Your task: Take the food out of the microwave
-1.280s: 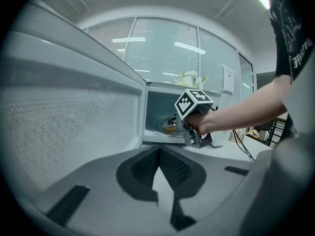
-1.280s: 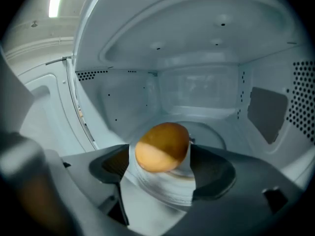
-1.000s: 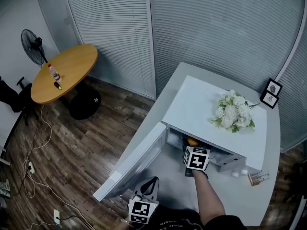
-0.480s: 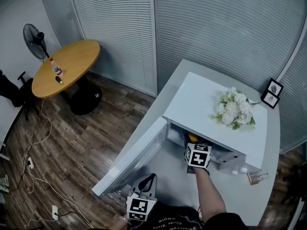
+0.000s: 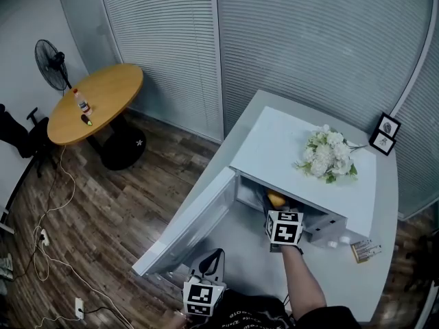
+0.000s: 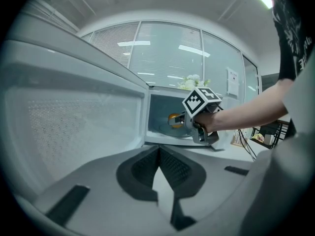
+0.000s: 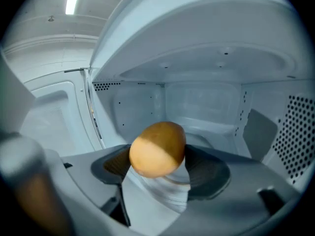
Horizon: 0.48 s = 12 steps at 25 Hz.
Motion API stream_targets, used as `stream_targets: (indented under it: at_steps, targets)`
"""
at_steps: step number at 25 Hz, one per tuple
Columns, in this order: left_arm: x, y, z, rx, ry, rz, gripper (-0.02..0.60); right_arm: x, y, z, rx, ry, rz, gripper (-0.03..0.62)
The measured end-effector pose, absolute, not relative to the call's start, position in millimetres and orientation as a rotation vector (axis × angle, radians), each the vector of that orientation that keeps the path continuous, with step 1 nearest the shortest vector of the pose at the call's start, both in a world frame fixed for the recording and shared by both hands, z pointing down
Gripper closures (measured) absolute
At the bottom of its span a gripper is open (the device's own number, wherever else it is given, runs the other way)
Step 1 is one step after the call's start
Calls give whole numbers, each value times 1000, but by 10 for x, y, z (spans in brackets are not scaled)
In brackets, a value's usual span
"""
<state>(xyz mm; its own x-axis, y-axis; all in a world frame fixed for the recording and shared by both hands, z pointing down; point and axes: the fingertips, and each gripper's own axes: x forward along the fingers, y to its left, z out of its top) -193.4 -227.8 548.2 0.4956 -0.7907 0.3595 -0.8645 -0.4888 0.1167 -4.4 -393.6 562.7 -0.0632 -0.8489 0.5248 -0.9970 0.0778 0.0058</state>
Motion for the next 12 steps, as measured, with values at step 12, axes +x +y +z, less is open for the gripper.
stream_targets:
  at_steps: [12]
  targets:
    - [-1826, -2065, 5465, 2409, -1475, 331, 574, -35, -3498, 5505, 1750, -2032, 443, 247]
